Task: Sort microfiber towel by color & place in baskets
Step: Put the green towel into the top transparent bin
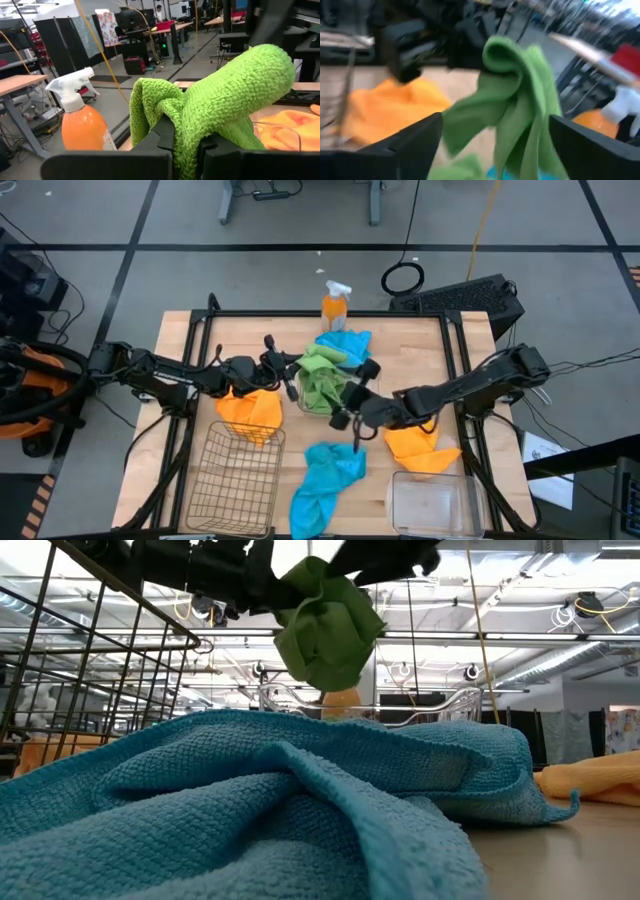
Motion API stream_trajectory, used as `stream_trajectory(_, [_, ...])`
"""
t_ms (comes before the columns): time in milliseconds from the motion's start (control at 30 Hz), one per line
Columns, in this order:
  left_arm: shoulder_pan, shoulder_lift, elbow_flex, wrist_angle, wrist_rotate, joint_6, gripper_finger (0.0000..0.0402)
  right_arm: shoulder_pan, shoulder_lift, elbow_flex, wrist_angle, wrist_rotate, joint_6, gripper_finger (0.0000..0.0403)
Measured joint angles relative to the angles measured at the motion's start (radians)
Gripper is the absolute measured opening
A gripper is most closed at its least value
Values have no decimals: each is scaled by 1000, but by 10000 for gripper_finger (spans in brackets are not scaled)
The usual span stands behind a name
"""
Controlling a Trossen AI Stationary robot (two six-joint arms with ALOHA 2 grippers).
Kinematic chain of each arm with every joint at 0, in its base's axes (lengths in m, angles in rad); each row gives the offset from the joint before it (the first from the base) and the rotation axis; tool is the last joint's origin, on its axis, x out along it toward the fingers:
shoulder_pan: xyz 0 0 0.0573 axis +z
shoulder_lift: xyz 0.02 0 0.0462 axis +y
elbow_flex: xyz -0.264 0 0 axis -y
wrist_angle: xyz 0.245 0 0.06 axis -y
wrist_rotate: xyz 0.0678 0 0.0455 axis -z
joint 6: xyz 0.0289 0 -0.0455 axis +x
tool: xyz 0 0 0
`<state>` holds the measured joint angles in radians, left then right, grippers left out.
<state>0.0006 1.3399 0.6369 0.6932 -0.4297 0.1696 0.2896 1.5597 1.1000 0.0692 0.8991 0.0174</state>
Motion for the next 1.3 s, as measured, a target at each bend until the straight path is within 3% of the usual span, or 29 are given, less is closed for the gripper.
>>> stream_trajectory(167, [0, 0, 0, 1, 3, 0, 17, -52, 63, 0, 199, -28, -116, 395])
stream_trajectory(333, [-1, 0, 0, 9, 5, -7, 17, -121, 114, 0, 254, -112, -84, 358])
stream_trajectory(500, [-5, 0, 0, 18, 8, -15, 17, -167, 125, 0, 241, -116, -55, 261])
stream_trajectory(733, [-45, 0, 0, 49, 54, 9, 17, -197, 122, 0, 176, -121, -66, 53])
stream_trajectory(800, [-60, 0, -1, 39, 53, 44, 17, -196, 117, 0, 168, -124, -97, 16])
stream_trajectory(1133, [-77, -3, 5, -110, 111, 31, 24, -158, 46, -2, 100, -108, -236, 5])
stream_trajectory(1300, [-89, -6, -4, -182, 289, -68, 90, -143, 10, -1, 24, -34, -312, 3])
